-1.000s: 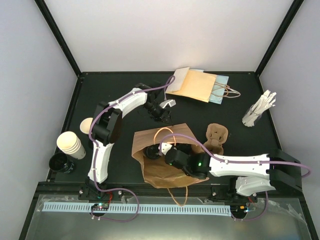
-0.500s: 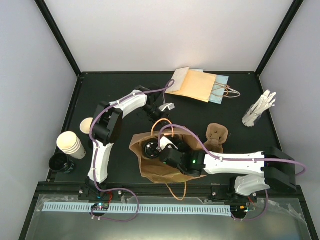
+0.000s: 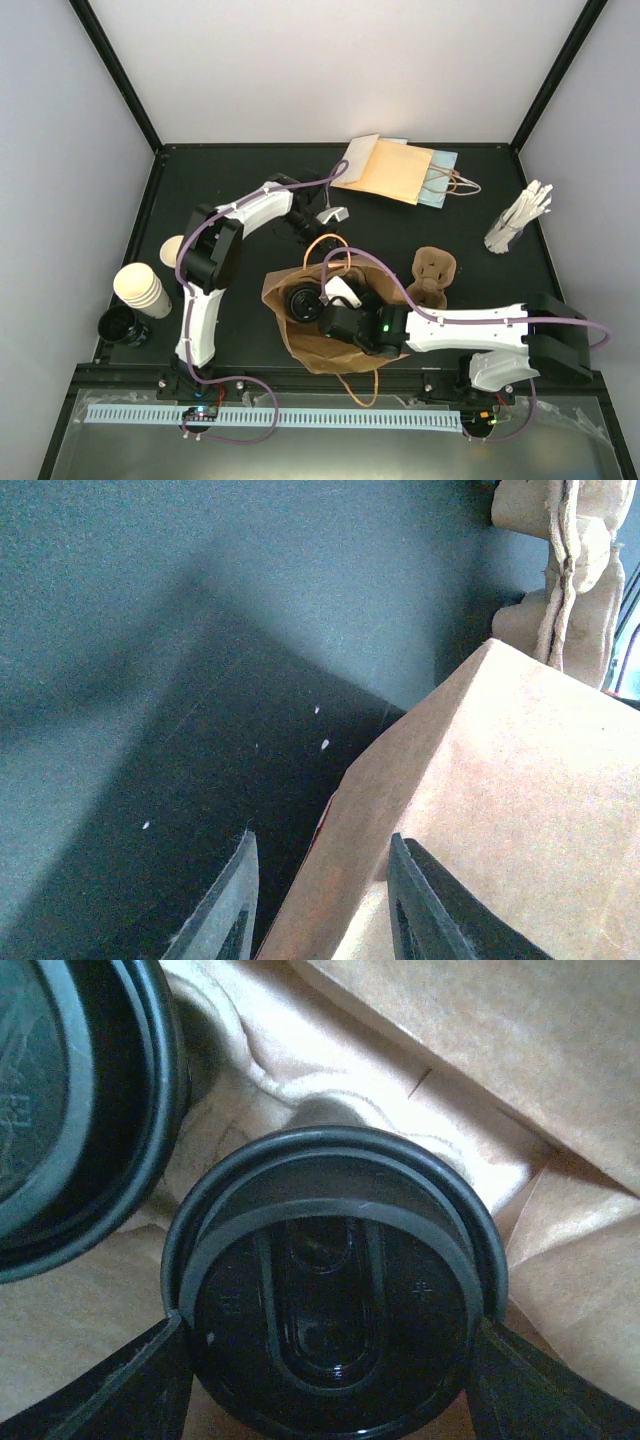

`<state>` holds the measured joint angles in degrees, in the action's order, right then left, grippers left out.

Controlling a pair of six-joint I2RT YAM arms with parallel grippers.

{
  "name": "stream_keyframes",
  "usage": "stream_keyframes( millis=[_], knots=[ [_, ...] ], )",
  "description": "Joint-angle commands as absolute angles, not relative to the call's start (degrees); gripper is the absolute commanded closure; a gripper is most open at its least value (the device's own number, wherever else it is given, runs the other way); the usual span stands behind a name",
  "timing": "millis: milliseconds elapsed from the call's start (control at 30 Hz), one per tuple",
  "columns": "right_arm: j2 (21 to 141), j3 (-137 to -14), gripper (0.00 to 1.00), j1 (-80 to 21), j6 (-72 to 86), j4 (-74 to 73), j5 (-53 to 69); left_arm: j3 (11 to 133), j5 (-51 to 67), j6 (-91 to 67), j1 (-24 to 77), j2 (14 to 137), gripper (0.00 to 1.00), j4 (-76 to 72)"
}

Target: Pack the takeout coffee

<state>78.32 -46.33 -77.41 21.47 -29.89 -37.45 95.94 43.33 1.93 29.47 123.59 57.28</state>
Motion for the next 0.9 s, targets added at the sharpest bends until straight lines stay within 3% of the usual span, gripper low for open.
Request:
stream_keyframes(
  millis=[0,367,867],
  knots=[
    [80.5,-45.9,0.58,-79.5,30.4,-37.5,-33.1,95.0,42.0,1.4,30.5,120.2,0.63,56.9],
    [81.3,-44.5,0.58,-83.2,42.5,-40.2,-32.1,92.7,40.4,0.0,30.9,116.2,0.63,54.9],
    [81.2,-46.5,0.55,-86.3,44.4,-43.6,-37.1,89.0,38.3,-0.3,31.5,110.3,0.62,52.4]
  ],
)
